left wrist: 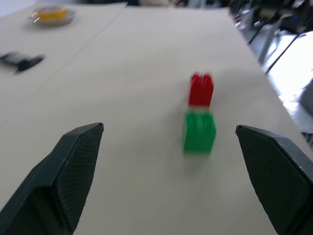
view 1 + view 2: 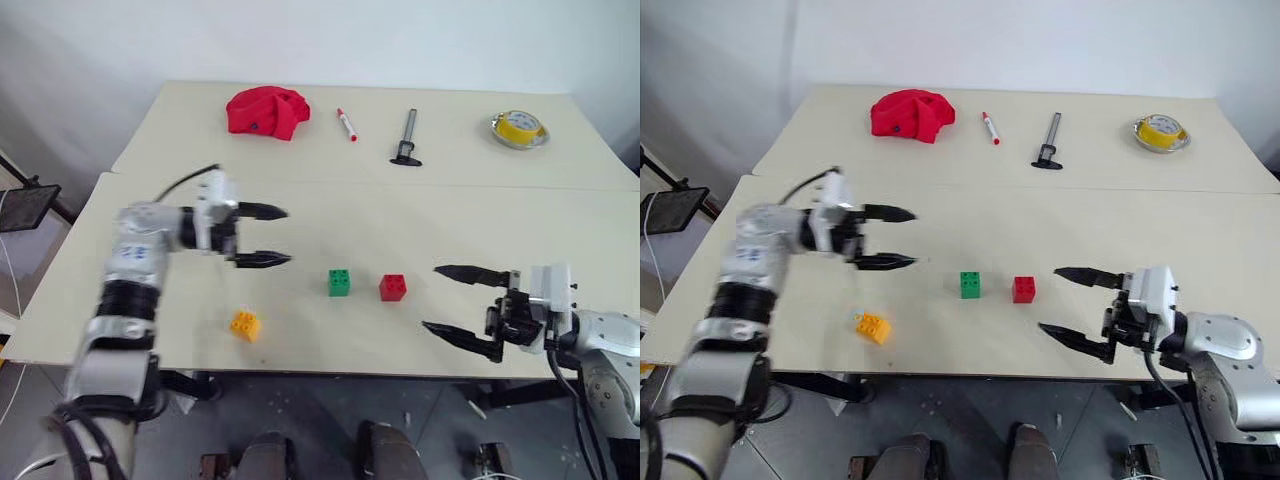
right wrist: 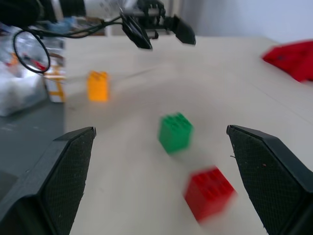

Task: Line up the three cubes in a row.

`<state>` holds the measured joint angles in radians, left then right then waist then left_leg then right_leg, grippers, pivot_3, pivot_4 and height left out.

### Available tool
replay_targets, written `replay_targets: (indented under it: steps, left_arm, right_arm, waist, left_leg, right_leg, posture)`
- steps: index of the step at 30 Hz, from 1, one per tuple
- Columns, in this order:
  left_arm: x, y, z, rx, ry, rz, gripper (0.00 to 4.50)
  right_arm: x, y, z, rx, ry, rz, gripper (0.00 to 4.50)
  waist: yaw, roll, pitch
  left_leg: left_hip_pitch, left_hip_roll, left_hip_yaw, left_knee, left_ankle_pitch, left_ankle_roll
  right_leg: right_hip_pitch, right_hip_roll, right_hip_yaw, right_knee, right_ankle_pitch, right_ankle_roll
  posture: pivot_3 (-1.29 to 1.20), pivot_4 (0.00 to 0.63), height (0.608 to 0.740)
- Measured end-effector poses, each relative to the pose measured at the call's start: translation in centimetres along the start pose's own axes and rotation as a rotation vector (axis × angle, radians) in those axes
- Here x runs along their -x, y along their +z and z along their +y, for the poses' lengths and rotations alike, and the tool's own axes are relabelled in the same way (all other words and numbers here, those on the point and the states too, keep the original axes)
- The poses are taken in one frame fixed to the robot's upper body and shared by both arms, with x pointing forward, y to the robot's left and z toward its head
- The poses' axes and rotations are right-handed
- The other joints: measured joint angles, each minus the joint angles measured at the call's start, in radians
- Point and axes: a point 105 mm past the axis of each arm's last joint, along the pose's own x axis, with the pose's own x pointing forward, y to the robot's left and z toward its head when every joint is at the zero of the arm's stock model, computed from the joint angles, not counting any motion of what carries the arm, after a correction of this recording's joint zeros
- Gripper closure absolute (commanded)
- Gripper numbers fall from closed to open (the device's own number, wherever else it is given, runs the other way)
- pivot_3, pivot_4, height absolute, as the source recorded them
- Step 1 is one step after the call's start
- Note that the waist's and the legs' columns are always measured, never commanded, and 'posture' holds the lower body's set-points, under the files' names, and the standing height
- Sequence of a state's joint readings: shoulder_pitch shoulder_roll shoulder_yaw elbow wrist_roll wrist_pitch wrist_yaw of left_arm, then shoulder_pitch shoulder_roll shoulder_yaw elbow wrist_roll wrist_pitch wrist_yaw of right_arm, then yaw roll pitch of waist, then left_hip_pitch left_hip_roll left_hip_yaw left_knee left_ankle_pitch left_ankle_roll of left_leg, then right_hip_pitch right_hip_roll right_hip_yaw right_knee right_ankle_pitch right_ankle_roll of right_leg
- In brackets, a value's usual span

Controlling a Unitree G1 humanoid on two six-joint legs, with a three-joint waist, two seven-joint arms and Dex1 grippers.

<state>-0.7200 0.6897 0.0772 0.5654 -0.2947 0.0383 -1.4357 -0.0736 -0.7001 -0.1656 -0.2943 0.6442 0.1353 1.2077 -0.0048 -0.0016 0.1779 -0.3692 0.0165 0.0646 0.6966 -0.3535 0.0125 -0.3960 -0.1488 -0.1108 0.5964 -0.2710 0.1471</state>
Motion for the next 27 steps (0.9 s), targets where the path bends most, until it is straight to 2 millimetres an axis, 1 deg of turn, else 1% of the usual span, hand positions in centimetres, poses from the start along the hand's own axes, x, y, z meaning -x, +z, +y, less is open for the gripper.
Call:
replay_targets:
  steps: [1,2,4,5,7,10,12,13,14,16,18,21,24,26,27]
  left_arm:
    - [2.1,-1.4,-0.7,0.028,0.03,0.023,0.01]
    - [3.4,-2.3,-1.2,0.051,0.046,0.036,0.01]
    - [7.0,-4.6,-2.6,0.109,0.103,0.11,0.01]
    - [8.1,-5.2,-3.0,0.125,0.127,0.138,0.01]
    - [10.0,-6.2,-3.8,0.131,0.16,0.195,0.01]
    - [11.1,-7.1,-4.9,0.146,0.168,0.232,0.01]
    - [10.9,-7.5,-5.9,0.164,0.141,0.241,0.01]
    - [10.3,-7.2,-6.1,0.156,0.12,0.223,0.01]
    - [9.2,-6.4,-6.2,0.123,0.084,0.194,0.01]
    - [6.3,-5.0,-6.7,0.035,-0.016,0.135,0.01]
    - [4.9,-4.6,-7.0,0.005,-0.065,0.117,0.01]
    - [3.1,-4.0,-7.2,-0.028,-0.124,0.091,0.01]
    - [2.3,-3.8,-7.3,-0.038,-0.153,0.081,0.01]
    - [0.8,-4.3,-7.4,-0.056,-0.216,0.108,0.01]
    - [0.5,-4.4,-7.3,-0.061,-0.224,0.114,0.19]
  right_arm:
    - [-0.8,0.1,0.4,-0.004,0.035,-0.013,0.0]
    - [-1.2,0.2,0.6,-0.007,0.056,-0.017,0.0]
    - [-2.1,0.4,1.4,-0.006,0.116,-0.026,0.0]
    - [-2.4,0.4,1.7,-0.006,0.134,-0.027,0.0]
    - [-3.2,0.6,2.2,-0.008,0.171,-0.034,0.0]
    - [-3.8,0.7,2.7,-0.004,0.208,-0.043,0.0]
    - [-3.7,0.7,2.7,-0.006,0.21,-0.041,0.0]
    - [-3.5,0.6,2.7,-0.009,0.206,-0.034,0.0]
    - [-3.1,0.3,2.5,-0.015,0.195,-0.014,0.0]
    - [-1.3,-0.8,1.4,-0.033,0.137,0.051,0.0]
    - [-0.3,-1.4,1.2,-0.052,0.109,0.081,0.0]
    - [0.7,-2.4,1.5,-0.093,0.103,0.119,0.0]
    - [1.0,-2.6,1.6,-0.106,0.099,0.126,0.0]
    - [1.3,-2.8,1.8,-0.115,0.087,0.131,0.0]
    - [1.4,-2.9,1.9,-0.119,0.086,0.133,0.0]
  waist:
    - [0.001,0.0,0.0]
    - [0.001,0.0,0.0]
    - [0.006,-0.001,0.001]
    - [0.011,-0.001,0.001]
    - [0.025,-0.001,0.001]
    - [0.033,-0.001,0.001]
    - [0.03,-0.001,0.001]
    - [0.031,-0.001,0.001]
    - [0.032,-0.001,0.001]
    - [0.034,-0.002,0.001]
    - [0.029,-0.002,0.001]
    - [0.023,-0.001,0.001]
    - [0.018,-0.001,0.001]
    - [0.012,-0.001,0.001]
    - [0.012,-0.001,0.001]
  left_leg:
    - [0.0,0.0,0.0,0.0,0.0,0.0]
    - [-0.001,0.0,0.0,0.0,0.0,0.0]
    - [-0.001,0.0,0.0,0.001,-0.001,0.0]
    - [-0.002,0.0,-0.001,0.001,-0.001,0.0]
    - [-0.002,0.0,-0.001,0.002,-0.002,0.001]
    - [-0.002,-0.001,-0.001,0.002,-0.003,0.002]
    - [-0.001,0.0,0.0,0.002,-0.004,0.002]
    - [-0.002,0.0,0.0,0.002,-0.004,0.002]
    - [-0.002,0.0,0.0,0.002,-0.004,0.002]
    - [-0.001,-0.001,0.001,0.002,-0.005,0.002]
    - [-0.001,0.0,0.002,0.002,-0.005,0.002]
    - [0.0,0.001,0.004,0.002,-0.005,0.002]
    - [0.0,0.001,0.005,0.002,-0.005,0.002]
    - [0.0,0.001,0.005,0.002,-0.005,0.002]
    - [0.0,0.001,0.005,0.002,-0.005,0.002]
  right_leg:
    - [0.0,0.0,0.0,0.0,0.0,0.0]
    - [-0.001,0.0,0.0,0.0,0.0,0.0]
    - [-0.001,-0.001,0.0,0.0,0.0,0.0]
    - [-0.001,-0.001,0.0,0.0,0.0,0.0]
    - [-0.001,-0.002,0.0,-0.001,0.0,0.0]
    - [0.0,-0.003,0.0,-0.001,0.0,0.0]
    - [-0.001,-0.002,-0.001,0.0,0.0,0.0]
    - [-0.001,-0.002,-0.001,0.0,0.0,0.0]
    - [-0.001,-0.002,-0.001,0.0,0.0,0.0]
    - [0.0,-0.003,-0.001,0.0,0.0,0.0]
    - [0.0,-0.002,-0.002,0.0,0.0,0.0]
    - [-0.001,0.0,-0.002,0.0,0.0,0.0]
    - [-0.001,0.0,-0.002,0.0,0.0,0.0]
    - [-0.001,0.0,-0.002,0.0,0.0,0.0]
    - [-0.001,0.0,-0.002,0.0,0.0,0.0]
  posture:
    - [0.0,0.15,0.74]
    - [0.0,0.15,0.74]
    - [0.0,0.15,0.74]
    - [0.0,0.15,0.74]
    - [0.0,0.15,0.74]
    - [0.0,0.15,0.74]
    - [0.0,0.15,0.74]
    - [0.0,0.15,0.74]
    - [0.0,0.15,0.74]
    - [0.0,0.15,0.74]
    - [0.0,0.15,0.74]
    - [0.0,0.15,0.74]
    - [0.0,0.15,0.74]
    - [0.0,0.15,0.74]
    - [0.0,0.15,0.74]
